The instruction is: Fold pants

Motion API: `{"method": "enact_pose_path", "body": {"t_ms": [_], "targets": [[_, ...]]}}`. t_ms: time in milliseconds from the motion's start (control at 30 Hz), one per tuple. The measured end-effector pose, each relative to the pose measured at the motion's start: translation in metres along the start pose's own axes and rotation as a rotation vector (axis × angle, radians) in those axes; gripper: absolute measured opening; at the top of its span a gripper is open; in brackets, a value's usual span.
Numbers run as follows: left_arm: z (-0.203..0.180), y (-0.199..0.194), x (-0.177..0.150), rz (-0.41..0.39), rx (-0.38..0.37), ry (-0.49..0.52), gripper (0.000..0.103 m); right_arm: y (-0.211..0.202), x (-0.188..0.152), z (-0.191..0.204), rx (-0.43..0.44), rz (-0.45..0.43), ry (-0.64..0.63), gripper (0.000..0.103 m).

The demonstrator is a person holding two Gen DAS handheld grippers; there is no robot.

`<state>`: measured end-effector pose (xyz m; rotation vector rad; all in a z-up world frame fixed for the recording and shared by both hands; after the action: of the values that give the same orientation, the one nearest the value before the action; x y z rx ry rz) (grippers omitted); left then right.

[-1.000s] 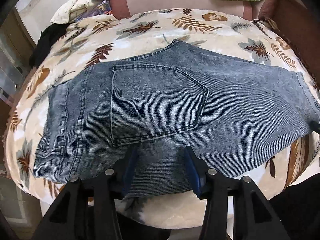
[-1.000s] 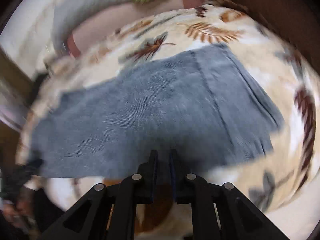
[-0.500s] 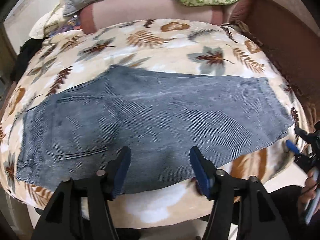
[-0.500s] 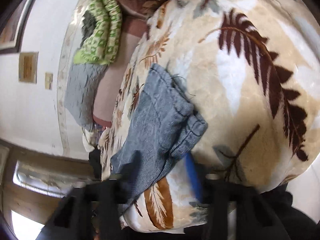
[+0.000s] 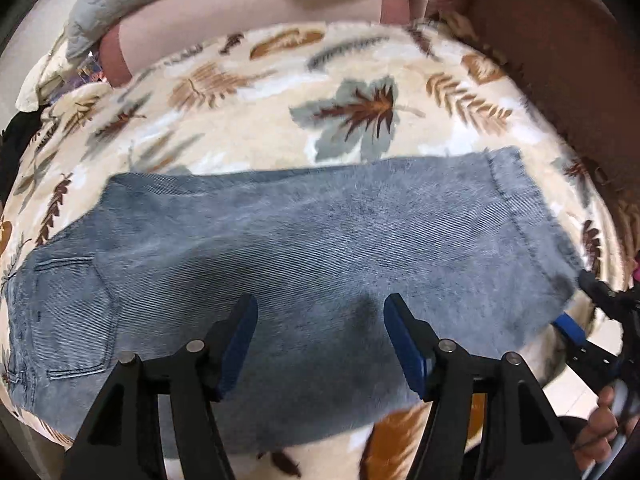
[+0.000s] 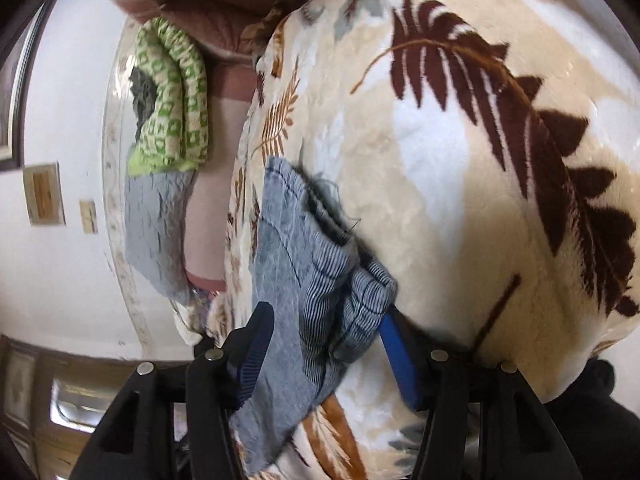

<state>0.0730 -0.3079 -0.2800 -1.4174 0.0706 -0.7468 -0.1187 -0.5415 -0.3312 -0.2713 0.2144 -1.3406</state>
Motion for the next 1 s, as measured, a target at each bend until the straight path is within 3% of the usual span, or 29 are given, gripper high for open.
{"method": "enact_pose_path", "body": {"t_ms": [67,133,200,267,367,433,600,733,767,800,833,867,1000], "targets": [[-0.007,0.016,0.002,0.033,0.03,0.005,0.067,0.001,0.002,0.0,0.005,-0.008,0.004,0.059],[-0.015,0.033,0.002,0.06,0.068,0.029,0.08,0.001,0.005,0.0,0.021,-0.026,0.019,0.059],[-0.017,0.036,0.005,0.023,0.13,0.037,0.092,0.001,0.007,0.0,0.025,-0.041,0.02,0.059],[-0.016,0.035,0.007,0.034,0.123,0.032,0.092,0.003,0.007,0.004,0.01,-0.046,-0.011,0.059],[-0.008,0.03,0.007,0.049,0.082,0.014,0.092,0.004,0.007,0.009,-0.027,-0.056,-0.056,0.047],[0.0,0.025,0.007,0.031,0.088,-0.011,0.092,0.004,0.008,0.008,0.018,-0.05,-0.015,0.048],[0.027,0.019,-0.013,0.0,0.123,-0.084,0.092,0.008,0.008,0.009,0.028,-0.052,0.001,0.065],[0.032,0.034,-0.022,0.042,0.124,-0.082,0.093,0.015,0.004,0.018,-0.053,-0.071,-0.09,0.066],[0.036,0.034,-0.022,0.041,0.108,-0.101,0.094,0.017,0.002,0.022,-0.083,-0.076,-0.126,0.065],[0.038,0.033,-0.022,0.053,0.1,-0.11,0.093,0.018,0.001,0.025,-0.127,-0.086,-0.163,0.055],[0.039,0.032,-0.023,0.062,0.101,-0.108,0.093,0.02,-0.001,0.026,-0.188,-0.095,-0.207,0.037],[0.041,0.03,-0.023,0.068,0.107,-0.106,0.093,0.021,-0.001,0.026,-0.222,-0.095,-0.225,0.032],[0.057,0.018,-0.021,0.005,0.135,-0.13,0.093,0.019,-0.001,0.023,-0.222,-0.102,-0.216,0.029]]}}
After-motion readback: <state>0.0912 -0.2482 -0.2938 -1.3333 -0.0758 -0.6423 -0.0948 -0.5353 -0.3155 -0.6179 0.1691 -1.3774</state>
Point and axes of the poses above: each gripper's, at about its wrist camera, not at the fingertips, and y roughly the way its jaws point, z to its left, x to its top, the point moved 4 cm from there along y, roughly the way its jaws point, and after that the axes turned 10 degrees about x, right-handed, at the moved point
